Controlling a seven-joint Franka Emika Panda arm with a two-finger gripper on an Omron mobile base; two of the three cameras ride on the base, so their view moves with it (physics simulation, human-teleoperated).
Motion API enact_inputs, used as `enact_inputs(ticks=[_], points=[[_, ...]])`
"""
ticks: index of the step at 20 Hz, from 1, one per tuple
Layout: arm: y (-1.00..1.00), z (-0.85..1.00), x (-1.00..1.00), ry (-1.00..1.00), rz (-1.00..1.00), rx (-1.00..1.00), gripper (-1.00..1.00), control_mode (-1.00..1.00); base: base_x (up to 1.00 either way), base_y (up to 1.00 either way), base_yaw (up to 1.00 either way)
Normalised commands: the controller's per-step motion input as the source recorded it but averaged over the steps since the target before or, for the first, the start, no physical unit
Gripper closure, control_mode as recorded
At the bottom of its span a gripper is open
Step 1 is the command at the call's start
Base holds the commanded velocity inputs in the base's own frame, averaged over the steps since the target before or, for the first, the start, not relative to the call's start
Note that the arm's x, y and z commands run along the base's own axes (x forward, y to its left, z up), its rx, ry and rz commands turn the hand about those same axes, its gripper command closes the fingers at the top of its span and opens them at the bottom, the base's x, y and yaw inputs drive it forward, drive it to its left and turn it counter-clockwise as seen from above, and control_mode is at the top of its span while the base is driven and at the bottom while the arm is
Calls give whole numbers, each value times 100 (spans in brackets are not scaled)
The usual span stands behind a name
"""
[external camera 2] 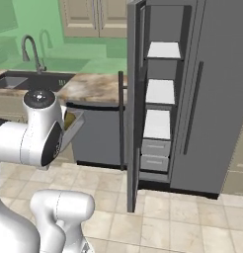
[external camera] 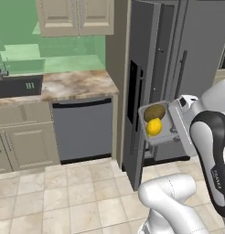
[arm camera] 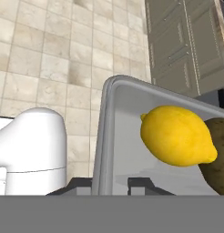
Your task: Take the lemon and potato out of the freezer and place them in the tupperware container on the counter. Then put the tupperware containing the vegetables back in the freezer.
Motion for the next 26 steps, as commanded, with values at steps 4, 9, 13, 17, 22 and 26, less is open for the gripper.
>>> enact_inputs(ticks=[4, 9, 13, 17, 22, 26], points=[[0, 0, 0, 0, 0, 0, 100, 100, -81, -56, 0], [0, 0, 0, 0, 0, 0, 100, 100, -100, -34, 0], [0, 0, 0, 0, 0, 0, 100, 100, -100, -45, 0], [0, 0, 0, 0, 0, 0, 100, 100, -81, -52, -9], [0, 0, 0, 0, 0, 0, 100, 100, -7, -8, -57], [0, 0, 0, 0, 0, 0, 100, 100, -39, -1, -58]])
